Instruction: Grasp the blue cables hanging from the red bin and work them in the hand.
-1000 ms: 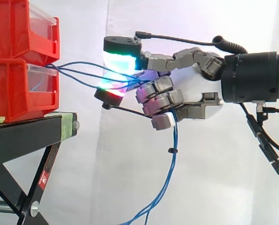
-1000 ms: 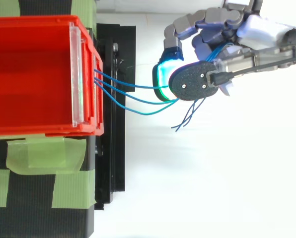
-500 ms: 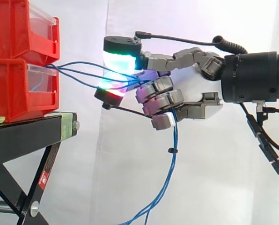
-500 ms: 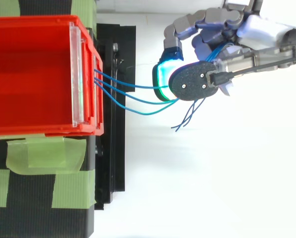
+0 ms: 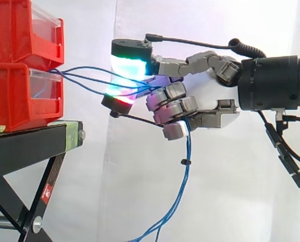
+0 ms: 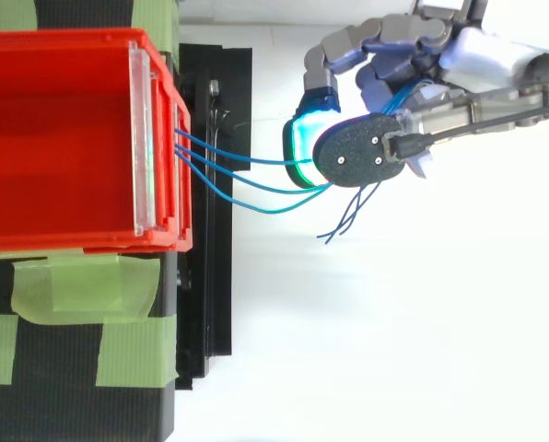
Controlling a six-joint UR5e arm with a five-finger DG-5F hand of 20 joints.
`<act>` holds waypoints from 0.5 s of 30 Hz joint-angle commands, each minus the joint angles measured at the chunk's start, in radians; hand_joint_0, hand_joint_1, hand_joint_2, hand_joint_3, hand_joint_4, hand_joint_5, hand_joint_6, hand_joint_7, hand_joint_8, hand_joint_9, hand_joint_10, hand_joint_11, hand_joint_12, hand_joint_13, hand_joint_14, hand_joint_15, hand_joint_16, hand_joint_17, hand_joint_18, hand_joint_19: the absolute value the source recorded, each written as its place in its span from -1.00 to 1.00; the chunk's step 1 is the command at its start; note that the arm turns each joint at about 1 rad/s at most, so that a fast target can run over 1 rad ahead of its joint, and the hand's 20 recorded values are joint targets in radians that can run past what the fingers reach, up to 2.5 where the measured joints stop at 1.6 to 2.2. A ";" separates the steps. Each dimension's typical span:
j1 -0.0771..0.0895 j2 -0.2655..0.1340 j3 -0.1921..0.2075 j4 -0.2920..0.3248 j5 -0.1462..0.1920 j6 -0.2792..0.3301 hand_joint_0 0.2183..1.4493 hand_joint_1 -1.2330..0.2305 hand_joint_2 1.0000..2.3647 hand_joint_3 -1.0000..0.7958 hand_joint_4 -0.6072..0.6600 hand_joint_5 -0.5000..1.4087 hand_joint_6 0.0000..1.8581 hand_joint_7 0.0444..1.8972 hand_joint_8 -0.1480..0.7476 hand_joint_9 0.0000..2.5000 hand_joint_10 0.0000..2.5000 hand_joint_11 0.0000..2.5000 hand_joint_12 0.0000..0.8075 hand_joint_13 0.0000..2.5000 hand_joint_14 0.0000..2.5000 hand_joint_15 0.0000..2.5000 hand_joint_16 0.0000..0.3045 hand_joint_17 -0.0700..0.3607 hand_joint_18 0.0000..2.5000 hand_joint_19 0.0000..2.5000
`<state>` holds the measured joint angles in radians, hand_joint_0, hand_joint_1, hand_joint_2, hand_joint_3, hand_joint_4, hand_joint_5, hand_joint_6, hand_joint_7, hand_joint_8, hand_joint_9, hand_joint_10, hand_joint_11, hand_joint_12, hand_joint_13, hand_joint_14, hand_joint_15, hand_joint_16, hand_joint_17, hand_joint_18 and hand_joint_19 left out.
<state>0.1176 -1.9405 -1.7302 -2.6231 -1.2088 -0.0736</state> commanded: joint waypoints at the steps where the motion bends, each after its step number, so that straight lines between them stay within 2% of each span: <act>1: 0.000 0.000 0.000 0.000 0.000 0.000 0.19 -0.12 -0.96 -0.13 0.32 -0.24 -0.30 0.37 0.34 -0.49 1.00 1.00 0.33 -0.24 1.00 0.43 -0.73 -0.24 0.11 -0.28; 15: 0.000 0.000 0.000 0.000 0.000 0.000 0.19 -0.12 -0.96 -0.14 0.33 -0.24 -0.30 0.38 0.36 -0.49 1.00 1.00 0.34 -0.23 1.00 0.42 -0.72 -0.24 0.11 -0.33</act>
<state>0.1176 -1.9405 -1.7300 -2.6231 -1.2088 -0.0736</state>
